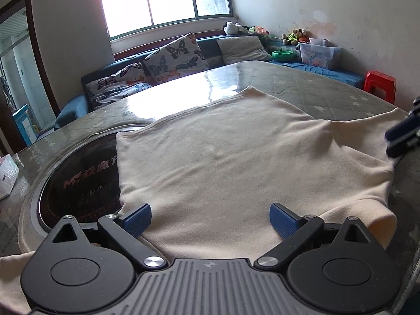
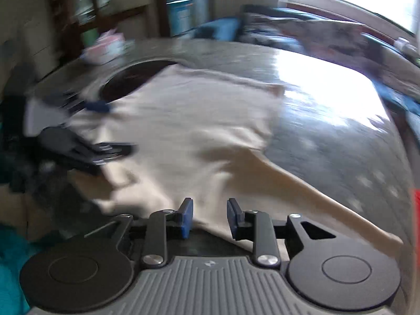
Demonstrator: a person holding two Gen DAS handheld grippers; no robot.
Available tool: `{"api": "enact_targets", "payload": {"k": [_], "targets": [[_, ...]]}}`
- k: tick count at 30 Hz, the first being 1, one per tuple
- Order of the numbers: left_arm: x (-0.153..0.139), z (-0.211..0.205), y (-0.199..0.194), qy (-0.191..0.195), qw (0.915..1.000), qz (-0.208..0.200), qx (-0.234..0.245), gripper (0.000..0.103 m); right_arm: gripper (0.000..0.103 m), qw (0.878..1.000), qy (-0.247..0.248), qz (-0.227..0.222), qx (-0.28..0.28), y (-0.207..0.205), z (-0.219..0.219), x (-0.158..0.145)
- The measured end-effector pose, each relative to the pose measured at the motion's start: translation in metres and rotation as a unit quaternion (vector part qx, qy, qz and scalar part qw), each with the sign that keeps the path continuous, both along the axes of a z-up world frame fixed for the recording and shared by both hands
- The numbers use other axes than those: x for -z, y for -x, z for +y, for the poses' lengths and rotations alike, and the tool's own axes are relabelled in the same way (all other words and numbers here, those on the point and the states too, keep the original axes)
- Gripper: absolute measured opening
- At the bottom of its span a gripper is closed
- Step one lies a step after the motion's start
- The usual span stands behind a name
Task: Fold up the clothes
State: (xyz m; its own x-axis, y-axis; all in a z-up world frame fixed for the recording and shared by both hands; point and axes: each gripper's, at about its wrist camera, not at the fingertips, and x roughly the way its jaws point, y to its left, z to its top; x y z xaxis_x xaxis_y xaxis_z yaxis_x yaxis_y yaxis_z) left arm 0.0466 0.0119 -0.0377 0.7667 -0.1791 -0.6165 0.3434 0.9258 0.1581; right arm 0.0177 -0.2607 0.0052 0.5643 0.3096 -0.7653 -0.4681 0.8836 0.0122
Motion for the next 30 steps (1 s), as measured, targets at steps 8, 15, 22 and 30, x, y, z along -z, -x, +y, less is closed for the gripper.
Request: {"api": "enact_targets", "payload": {"k": [8,15,22,30], "targets": [[-0.022,-0.02,-0.002,0.03,0.9989,-0.016,0.031,0.098,0.039,0.977,0.016,-0.026,0.212,-0.003,-0.088,0.017],[-0.011,-0.054,0.002,0.035,0.9962,0.002,0.08,0.098,0.053,0.956,0.004,-0.027,0.291,-0.002,-0.129,0.029],[-0.004,-0.069,0.007,0.027,0.9942,0.013,0.104,0.098,0.022,0.957,-0.011,-0.026,0.287,-0.002,-0.135,0.033],[0.0,-0.072,0.012,0.016,0.993,0.02,0.116,0.098,0.008,0.958,0.043,-0.07,0.276,-0.031,-0.132,0.02]]}}
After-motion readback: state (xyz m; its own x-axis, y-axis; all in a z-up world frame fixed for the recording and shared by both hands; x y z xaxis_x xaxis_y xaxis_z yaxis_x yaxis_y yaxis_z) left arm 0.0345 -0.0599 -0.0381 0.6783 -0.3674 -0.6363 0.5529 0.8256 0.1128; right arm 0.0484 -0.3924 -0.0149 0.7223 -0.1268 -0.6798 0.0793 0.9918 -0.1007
